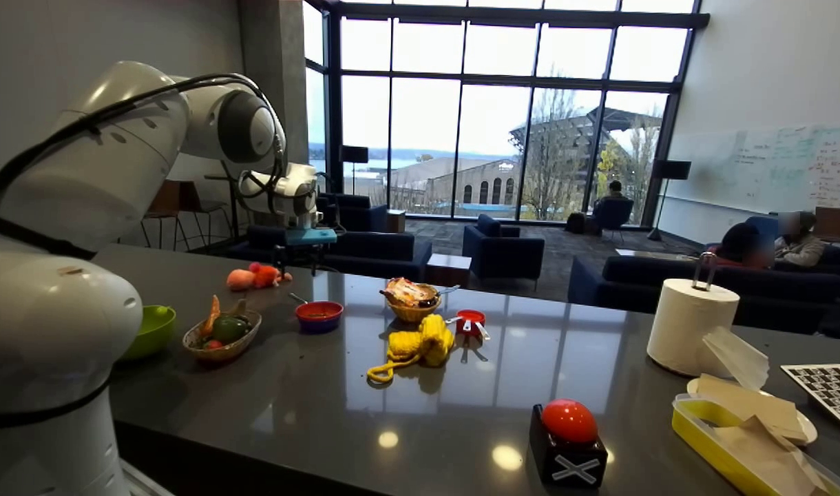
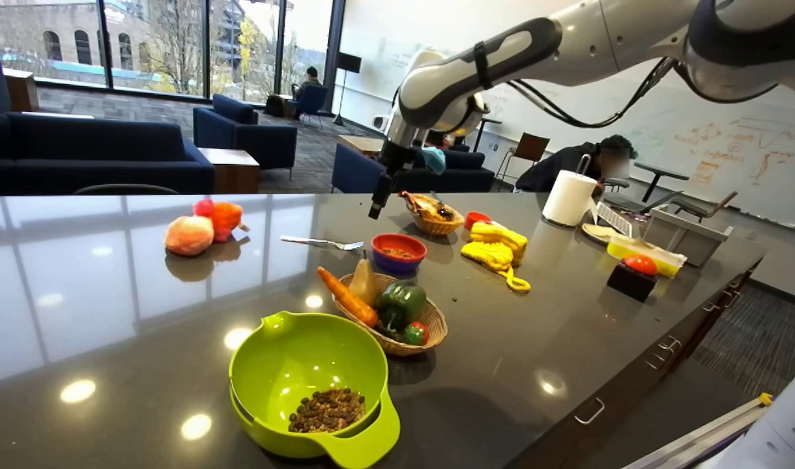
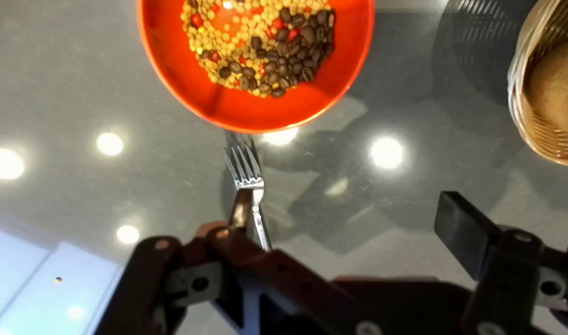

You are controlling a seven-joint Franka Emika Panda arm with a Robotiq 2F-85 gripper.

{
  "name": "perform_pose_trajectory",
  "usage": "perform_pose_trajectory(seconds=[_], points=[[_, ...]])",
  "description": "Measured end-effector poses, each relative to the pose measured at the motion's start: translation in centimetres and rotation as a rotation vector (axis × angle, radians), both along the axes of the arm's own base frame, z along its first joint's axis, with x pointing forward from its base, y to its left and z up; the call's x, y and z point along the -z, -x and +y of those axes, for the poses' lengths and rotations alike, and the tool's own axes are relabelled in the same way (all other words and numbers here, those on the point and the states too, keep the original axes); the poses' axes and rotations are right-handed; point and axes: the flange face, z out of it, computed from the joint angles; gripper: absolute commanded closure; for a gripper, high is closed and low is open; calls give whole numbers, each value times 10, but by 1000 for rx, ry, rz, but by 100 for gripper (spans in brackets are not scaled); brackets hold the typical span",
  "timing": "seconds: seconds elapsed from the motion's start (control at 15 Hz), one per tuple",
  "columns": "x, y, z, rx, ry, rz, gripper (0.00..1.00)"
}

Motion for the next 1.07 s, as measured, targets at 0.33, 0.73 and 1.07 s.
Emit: perform_pose_trajectory(seconds=[0.33,0.73,1.07], points=[[19,-16,12,-124,-15,-21,0],[40,-43,19,-210,-17,-53,0],[58,-60,26,-256,-24,-55,0]])
